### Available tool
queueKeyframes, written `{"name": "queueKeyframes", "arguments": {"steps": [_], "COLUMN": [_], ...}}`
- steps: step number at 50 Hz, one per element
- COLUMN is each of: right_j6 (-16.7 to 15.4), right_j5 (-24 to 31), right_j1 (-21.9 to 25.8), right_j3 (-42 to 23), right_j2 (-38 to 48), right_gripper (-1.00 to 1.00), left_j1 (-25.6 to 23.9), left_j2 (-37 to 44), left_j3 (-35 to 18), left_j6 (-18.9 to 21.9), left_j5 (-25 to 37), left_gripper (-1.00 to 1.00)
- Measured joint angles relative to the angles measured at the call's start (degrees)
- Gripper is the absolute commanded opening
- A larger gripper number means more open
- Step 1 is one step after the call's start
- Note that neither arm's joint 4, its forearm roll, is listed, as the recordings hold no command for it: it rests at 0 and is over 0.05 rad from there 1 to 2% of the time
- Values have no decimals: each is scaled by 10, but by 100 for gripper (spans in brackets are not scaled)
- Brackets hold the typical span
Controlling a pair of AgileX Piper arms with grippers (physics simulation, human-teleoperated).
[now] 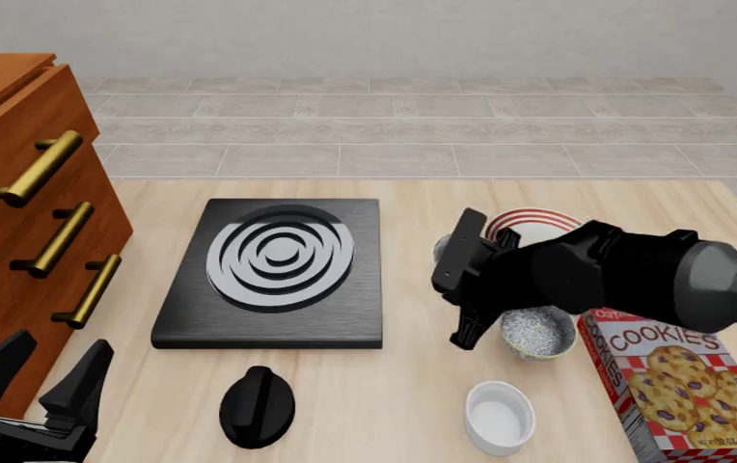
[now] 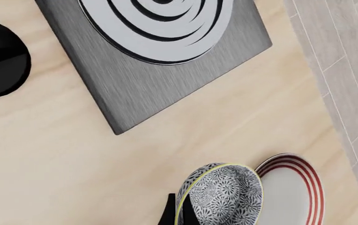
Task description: Pick the akita bowl from table center and place it on the plate.
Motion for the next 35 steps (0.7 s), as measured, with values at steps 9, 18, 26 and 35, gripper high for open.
{"name": "queueKeyframes", "arguments": {"steps": [9, 18, 26, 35], "right_j6": [-2, 9, 22, 40], "right_j5": [-19, -51, -76, -89], "right_j1": [-39, -84, -119, -152], "right_j3": [-11, -27, -43, -67], "right_j2": [5, 24, 46, 74], "right_gripper": [-100, -100, -100, -100], "left_j1": [-2, -3, -3, -4], "left_j2": [0, 1, 2, 2], "left_j3": [0, 0, 0, 0], "left_j6": [-1, -2, -3, -4], "left_j5": [1, 0, 1, 1], "left_gripper": [100, 100, 100, 100]}}
